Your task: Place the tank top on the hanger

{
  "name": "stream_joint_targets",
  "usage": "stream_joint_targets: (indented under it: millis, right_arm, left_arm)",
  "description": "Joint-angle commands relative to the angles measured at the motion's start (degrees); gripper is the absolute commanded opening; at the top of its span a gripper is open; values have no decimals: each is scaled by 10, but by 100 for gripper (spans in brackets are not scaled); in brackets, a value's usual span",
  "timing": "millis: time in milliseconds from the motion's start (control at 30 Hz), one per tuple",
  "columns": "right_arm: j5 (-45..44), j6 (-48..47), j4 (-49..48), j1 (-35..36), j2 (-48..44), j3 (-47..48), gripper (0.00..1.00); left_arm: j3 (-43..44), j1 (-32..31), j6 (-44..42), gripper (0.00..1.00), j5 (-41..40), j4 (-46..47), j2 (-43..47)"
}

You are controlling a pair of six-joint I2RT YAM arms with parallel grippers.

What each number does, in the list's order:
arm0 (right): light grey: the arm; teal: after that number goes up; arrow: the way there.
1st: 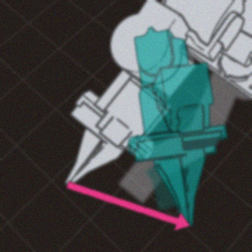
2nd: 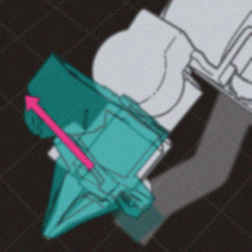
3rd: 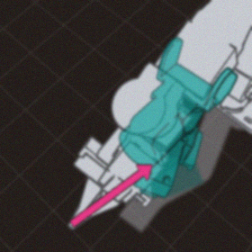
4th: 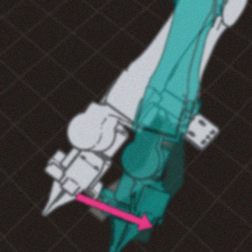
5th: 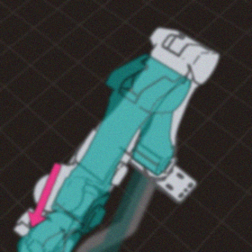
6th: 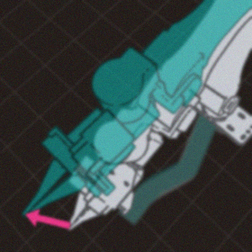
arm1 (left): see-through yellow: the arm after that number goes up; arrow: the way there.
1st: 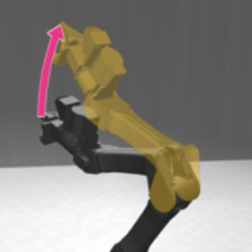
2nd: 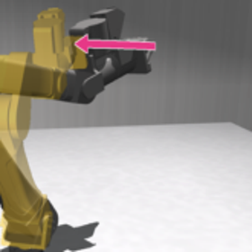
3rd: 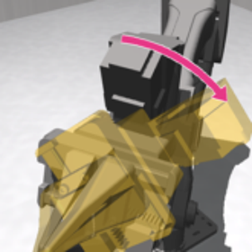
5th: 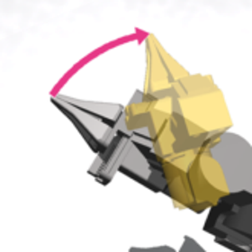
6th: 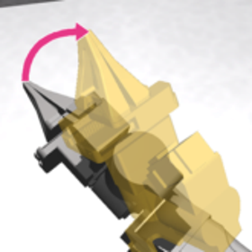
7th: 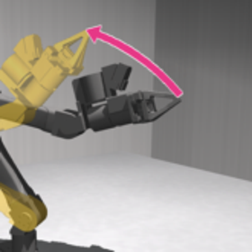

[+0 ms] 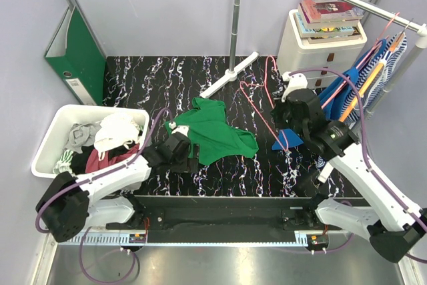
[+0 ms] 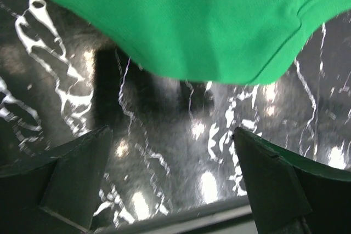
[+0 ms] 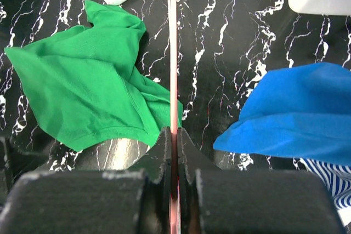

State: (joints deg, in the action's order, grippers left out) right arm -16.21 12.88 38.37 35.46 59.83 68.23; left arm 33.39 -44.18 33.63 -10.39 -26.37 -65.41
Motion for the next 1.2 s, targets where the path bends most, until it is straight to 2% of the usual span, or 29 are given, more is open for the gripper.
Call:
stream_joint_targets:
  millis: [0, 200, 300, 400, 433, 500, 533, 667, 733, 767, 833, 867, 933, 967, 1033, 1167]
  right_arm:
    - [-1, 9, -29, 5, -51, -12, 0]
    - [-5, 7, -5, 6, -83, -17, 0]
    - [-5, 6, 7, 5, -96, -19, 0]
    - [-7, 5, 11, 5, -108, -27, 0]
    - [-8, 4, 12, 5, -111, -28, 0]
    - [-9, 0, 14, 5, -113, -29, 0]
    - [-10, -2, 14, 5, -113, -29, 0]
    - [-6, -5, 17, 5, -117, -27, 0]
    - [7, -6, 14, 5, -121, -28, 0]
    - [25, -9, 12, 5, -127, -31, 0]
    - [42, -13, 5, 5, -133, -42, 0]
    - [55, -15, 2, 5, -138, -49, 0]
    - [65, -15, 0, 5, -142, -57, 0]
    - [72, -14, 0, 5, -144, -63, 0]
    - [92, -11, 0, 5, -151, -70, 0]
    - [150, -17, 2, 5, -176, -85, 0]
  left_arm:
    - [-9, -1, 28, 96, -13, 122, -29]
    - [9, 0, 30, 91, -45, 177, -112]
    - [26, 0, 30, 85, -75, 182, -145]
    - [34, 0, 27, 56, -114, 193, -157]
    - [41, 0, 23, 29, -135, 190, -153]
    - [54, -1, 8, 8, -155, 165, -124]
    - [74, -1, 1, 0, -158, 149, -111]
    - [149, -2, -44, 1, -143, 28, -42]
    - [196, -2, -64, 9, -105, -39, -19]
    - [212, -1, -74, 25, -99, -64, -19]
    - [235, -1, -78, 35, -104, -111, -23]
    - [232, -2, -78, 61, -114, -114, -22]
    - [220, 0, -69, 68, -150, -112, -24]
    - [215, -1, -54, 78, -154, -111, -21]
    - [190, -3, -34, 78, -150, -102, -10]
    - [88, -20, 12, 73, -93, -6, 63]
